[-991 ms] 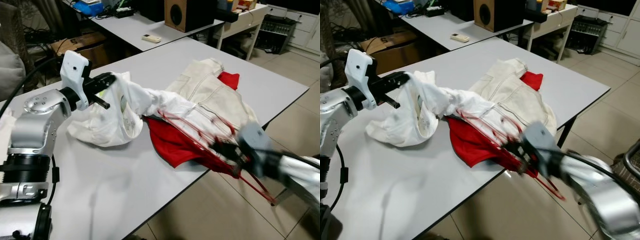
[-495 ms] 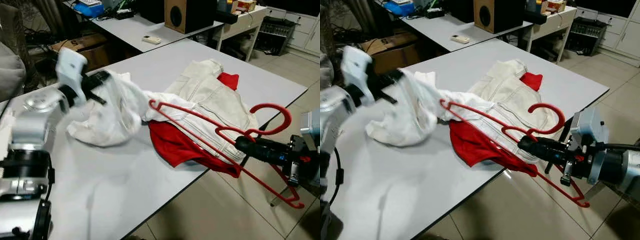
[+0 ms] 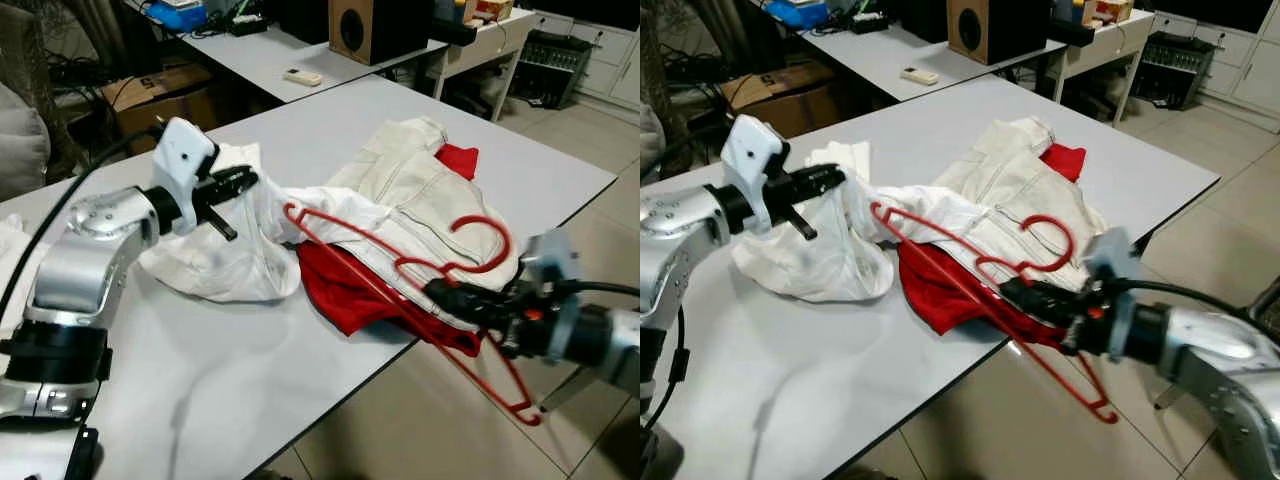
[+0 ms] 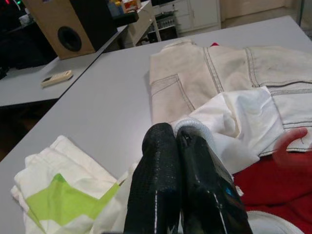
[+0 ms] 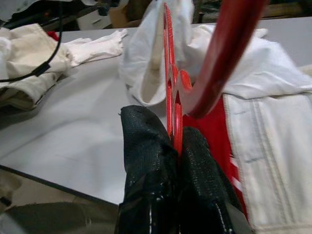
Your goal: Hang hanger
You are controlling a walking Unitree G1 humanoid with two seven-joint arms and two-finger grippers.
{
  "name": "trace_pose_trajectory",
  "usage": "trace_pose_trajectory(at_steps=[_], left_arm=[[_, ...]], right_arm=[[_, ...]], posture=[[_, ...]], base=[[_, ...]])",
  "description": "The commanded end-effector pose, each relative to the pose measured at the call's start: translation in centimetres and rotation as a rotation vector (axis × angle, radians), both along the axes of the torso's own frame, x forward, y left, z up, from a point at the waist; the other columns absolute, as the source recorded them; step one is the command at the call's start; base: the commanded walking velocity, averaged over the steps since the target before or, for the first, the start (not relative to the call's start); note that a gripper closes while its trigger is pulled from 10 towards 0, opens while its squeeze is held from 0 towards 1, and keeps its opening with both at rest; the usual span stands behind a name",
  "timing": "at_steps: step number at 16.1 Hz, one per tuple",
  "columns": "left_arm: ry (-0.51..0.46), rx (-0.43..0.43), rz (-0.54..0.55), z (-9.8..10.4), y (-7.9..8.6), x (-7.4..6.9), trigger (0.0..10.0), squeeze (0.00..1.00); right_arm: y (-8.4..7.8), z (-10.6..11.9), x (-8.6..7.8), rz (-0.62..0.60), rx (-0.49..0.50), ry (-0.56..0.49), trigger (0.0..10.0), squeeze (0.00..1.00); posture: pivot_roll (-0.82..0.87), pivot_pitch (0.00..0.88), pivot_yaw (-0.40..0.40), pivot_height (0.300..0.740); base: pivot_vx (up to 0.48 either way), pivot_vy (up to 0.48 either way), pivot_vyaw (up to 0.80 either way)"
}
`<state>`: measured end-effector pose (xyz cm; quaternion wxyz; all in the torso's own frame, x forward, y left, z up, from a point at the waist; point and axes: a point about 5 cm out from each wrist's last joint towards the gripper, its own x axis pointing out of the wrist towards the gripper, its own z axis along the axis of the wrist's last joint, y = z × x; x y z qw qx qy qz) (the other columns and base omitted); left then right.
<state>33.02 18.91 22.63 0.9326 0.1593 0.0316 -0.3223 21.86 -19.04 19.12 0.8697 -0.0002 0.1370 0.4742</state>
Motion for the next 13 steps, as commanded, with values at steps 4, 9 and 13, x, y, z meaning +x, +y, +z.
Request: trace_pose_trajectory(at_steps=[4, 9, 13], left_arm=[[-0.006, 0.036, -0.026, 0.7, -0.3, -1.0, 0.0, 0.00], [0.028, 0.058, -0.111, 0.9, -1.3, -2.0, 0.0, 0.00], [0.094, 0.094, -0.219, 0.3, -2.6, -3.2, 0.0, 0.00]], right_arm=[[1.0, -0.9, 1.1, 0.001, -0.009, 0.010, 10.0, 0.00], [2.7, -2.4, 2.3, -0.005, -0.019, 0.044, 10.0, 0.00], [4.9, -3.6, 4.2, -0.049, 0.017, 0.076, 10.0, 0.00]], posture=[[-0.14, 0.000, 0.056, 0.719], [-0.14, 0.000, 0.053, 0.719], [-0.15, 0.000, 0.061, 0.719]], base=[[0.000, 0.000, 0.00], [0.000, 0.000, 0.00], [0.000, 0.000, 0.00]])
